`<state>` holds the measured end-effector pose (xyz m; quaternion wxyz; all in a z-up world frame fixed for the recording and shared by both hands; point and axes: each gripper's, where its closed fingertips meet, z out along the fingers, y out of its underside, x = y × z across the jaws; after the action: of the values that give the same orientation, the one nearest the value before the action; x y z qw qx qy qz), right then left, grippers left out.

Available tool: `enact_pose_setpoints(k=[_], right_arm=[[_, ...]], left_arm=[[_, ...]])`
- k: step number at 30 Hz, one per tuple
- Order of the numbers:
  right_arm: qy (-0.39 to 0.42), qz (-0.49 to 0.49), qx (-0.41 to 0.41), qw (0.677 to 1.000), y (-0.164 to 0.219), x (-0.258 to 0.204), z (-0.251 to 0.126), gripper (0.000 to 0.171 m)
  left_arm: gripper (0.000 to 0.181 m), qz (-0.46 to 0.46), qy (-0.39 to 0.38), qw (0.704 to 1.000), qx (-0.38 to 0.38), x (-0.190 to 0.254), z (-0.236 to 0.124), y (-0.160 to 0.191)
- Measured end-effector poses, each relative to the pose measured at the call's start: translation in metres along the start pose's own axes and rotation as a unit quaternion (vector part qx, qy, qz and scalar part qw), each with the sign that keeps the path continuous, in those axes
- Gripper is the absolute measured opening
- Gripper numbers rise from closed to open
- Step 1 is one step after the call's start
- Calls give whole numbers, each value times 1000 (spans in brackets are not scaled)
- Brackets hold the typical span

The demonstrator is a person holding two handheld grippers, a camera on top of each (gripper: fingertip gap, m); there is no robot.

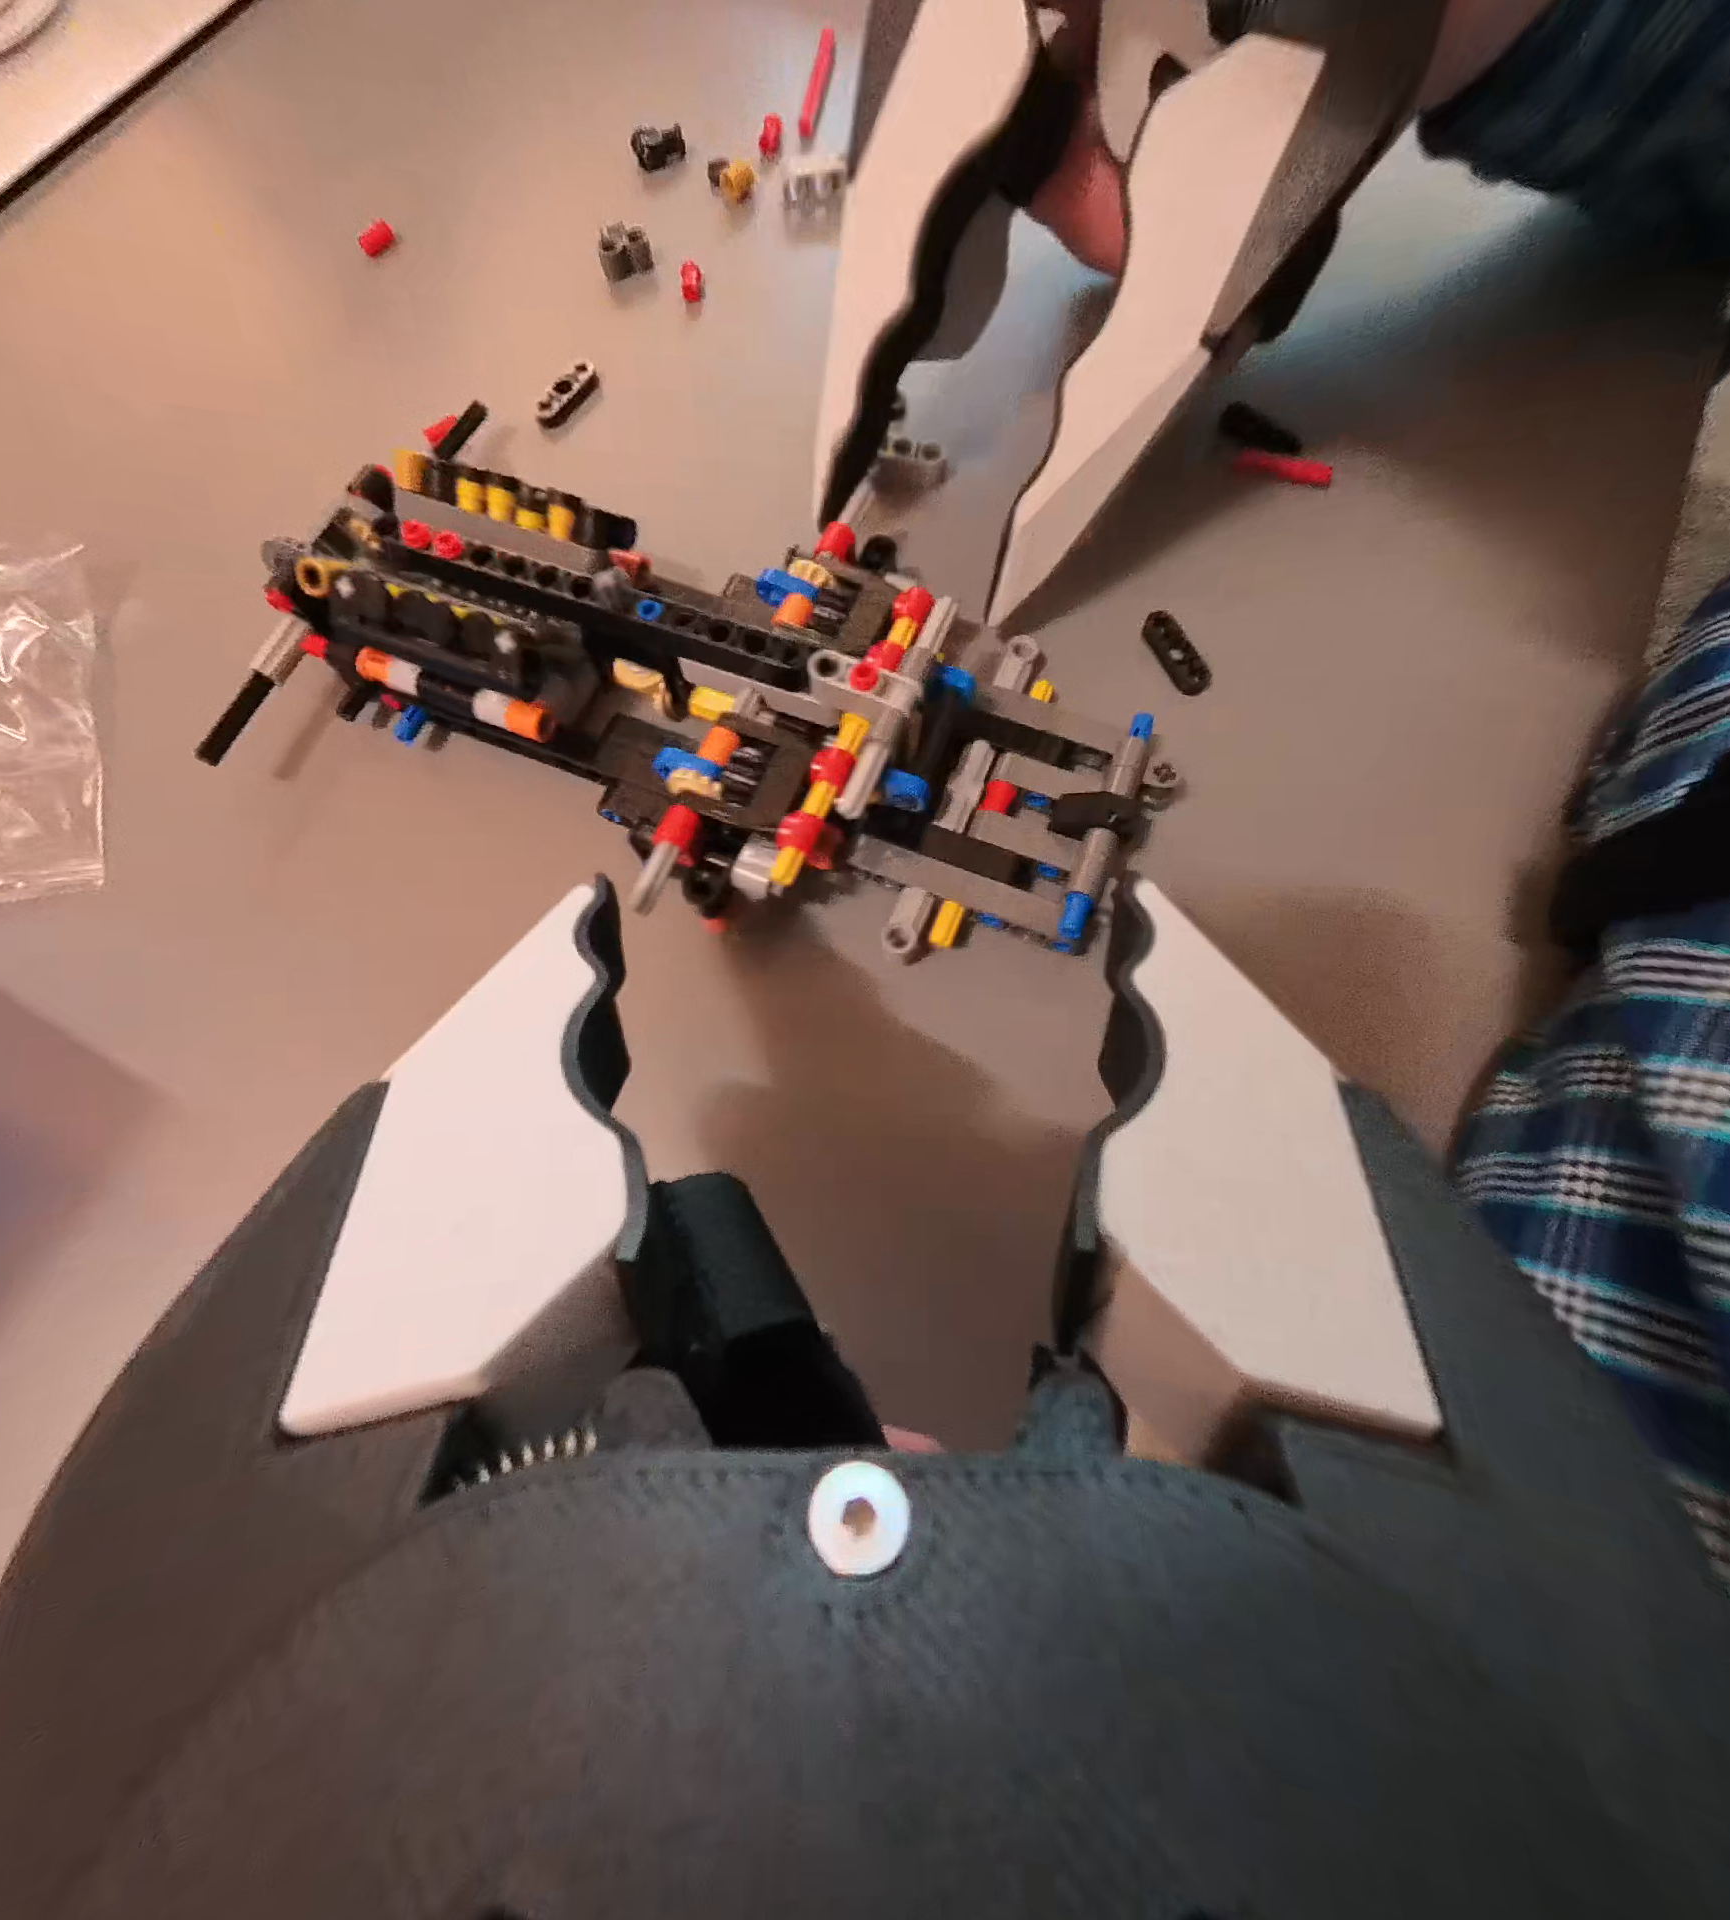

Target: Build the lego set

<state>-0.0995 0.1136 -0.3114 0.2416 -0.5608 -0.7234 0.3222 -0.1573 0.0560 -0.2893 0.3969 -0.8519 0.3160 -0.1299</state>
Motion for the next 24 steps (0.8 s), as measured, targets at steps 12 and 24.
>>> enact_pose_setpoints(k=[12,24], right_arm=[[-20,-13,10,1000,-14,-23,13,41],[-25,-43,10,999,-24,-29,18,50]], left_arm=[[72,-8,-143,988,-62,-43,-8,31],[72,34,-257,959,-115,-107,-33,51]])
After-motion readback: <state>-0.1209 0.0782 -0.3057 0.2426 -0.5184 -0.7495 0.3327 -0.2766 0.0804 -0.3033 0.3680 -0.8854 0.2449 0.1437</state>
